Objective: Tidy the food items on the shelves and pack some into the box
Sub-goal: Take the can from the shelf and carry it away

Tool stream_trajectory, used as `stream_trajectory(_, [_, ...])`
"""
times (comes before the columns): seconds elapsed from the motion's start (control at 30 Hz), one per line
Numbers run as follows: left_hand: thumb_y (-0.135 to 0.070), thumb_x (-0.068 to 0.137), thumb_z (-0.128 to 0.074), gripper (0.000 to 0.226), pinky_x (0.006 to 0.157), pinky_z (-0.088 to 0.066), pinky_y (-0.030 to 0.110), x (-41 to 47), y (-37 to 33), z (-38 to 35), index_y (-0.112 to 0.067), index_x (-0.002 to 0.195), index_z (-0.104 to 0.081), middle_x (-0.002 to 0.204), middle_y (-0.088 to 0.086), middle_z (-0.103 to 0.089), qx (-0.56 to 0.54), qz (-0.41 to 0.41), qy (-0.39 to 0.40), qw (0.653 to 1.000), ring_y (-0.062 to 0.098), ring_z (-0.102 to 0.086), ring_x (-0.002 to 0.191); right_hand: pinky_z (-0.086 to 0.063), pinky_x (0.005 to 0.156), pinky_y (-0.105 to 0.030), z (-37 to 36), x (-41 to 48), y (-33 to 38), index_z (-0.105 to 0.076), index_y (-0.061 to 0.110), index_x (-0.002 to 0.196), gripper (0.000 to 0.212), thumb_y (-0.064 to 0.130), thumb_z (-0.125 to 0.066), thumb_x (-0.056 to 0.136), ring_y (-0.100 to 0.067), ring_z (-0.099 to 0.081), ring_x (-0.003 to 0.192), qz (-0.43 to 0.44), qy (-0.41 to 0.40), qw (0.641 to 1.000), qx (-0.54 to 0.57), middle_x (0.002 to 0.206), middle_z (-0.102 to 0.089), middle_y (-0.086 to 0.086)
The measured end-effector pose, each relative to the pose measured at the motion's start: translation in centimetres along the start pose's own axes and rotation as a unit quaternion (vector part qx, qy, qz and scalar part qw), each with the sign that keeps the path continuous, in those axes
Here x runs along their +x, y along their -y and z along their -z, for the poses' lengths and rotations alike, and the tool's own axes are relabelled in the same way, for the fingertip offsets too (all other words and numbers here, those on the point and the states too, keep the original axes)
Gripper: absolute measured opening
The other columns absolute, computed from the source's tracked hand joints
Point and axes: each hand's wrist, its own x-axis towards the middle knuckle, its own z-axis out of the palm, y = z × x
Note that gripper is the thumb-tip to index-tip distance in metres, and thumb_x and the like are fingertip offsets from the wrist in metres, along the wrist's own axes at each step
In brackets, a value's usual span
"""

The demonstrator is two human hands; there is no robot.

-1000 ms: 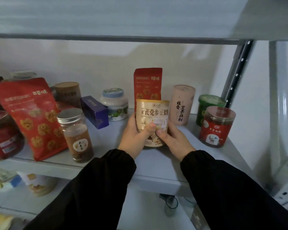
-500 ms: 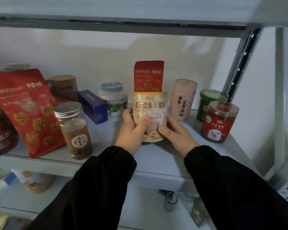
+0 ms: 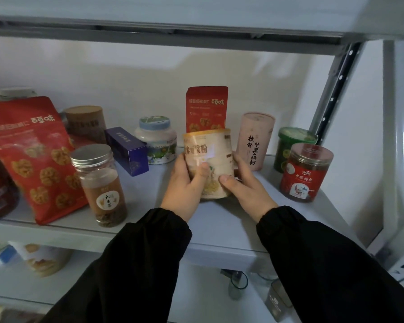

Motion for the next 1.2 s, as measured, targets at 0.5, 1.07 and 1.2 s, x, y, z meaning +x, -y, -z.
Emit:
stream_trajectory(0.5, [-0.062, 0.09, -0.062, 0.052, 0.101, -0.055, 0.038, -0.6, -0.6, -0.1, -0.043, 0.138, -0.051, 0.134, -0.013, -0.067, -0.032, -0.04, 0.049, 0.997, 0.009, -0.064, 0.125, -0.049, 0.111, -0.054, 0.0, 0.0, 0.9, -0.052, 0.022, 0.146, 0.065, 0.046, -0.072, 0.089, -0.025, -0.064, 0.128, 0.0, -0.03, 0.991, 0.128, 0.136, -0.068, -0.007])
stream_trajectory(1.07, [-0.05, 0.104, -0.041, 0.052, 0.11, -0.05, 0.043, -0.4, -0.1, -0.2, -0.028, 0.151, -0.048, 0.139, -0.01, -0.063, 0.01, -0.047, 0.054, 0.997, 0.007, -0.059, 0.13, -0.043, 0.115, -0.058, -0.4, -0.3, 1.2, -0.05, 0.018, 0.149, 0.093, 0.073, -0.073, 0.078, -0.026, -0.061, 0.133, 0.008, -0.014, 0.989, 0.146, 0.141, -0.066, -0.007])
stream_trajectory(1.2, [-0.047, 0.104, -0.04, 0.053, 0.109, -0.051, 0.035, -0.4, -0.2, -0.1, -0.026, 0.153, -0.046, 0.139, -0.011, -0.063, 0.008, -0.044, 0.064, 0.997, 0.002, -0.059, 0.128, -0.044, 0.114, -0.058, -0.4, -0.3, 1.2, -0.051, 0.02, 0.148, 0.091, 0.075, -0.071, 0.079, -0.026, -0.061, 0.132, 0.002, -0.014, 0.991, 0.13, 0.14, -0.066, -0.007])
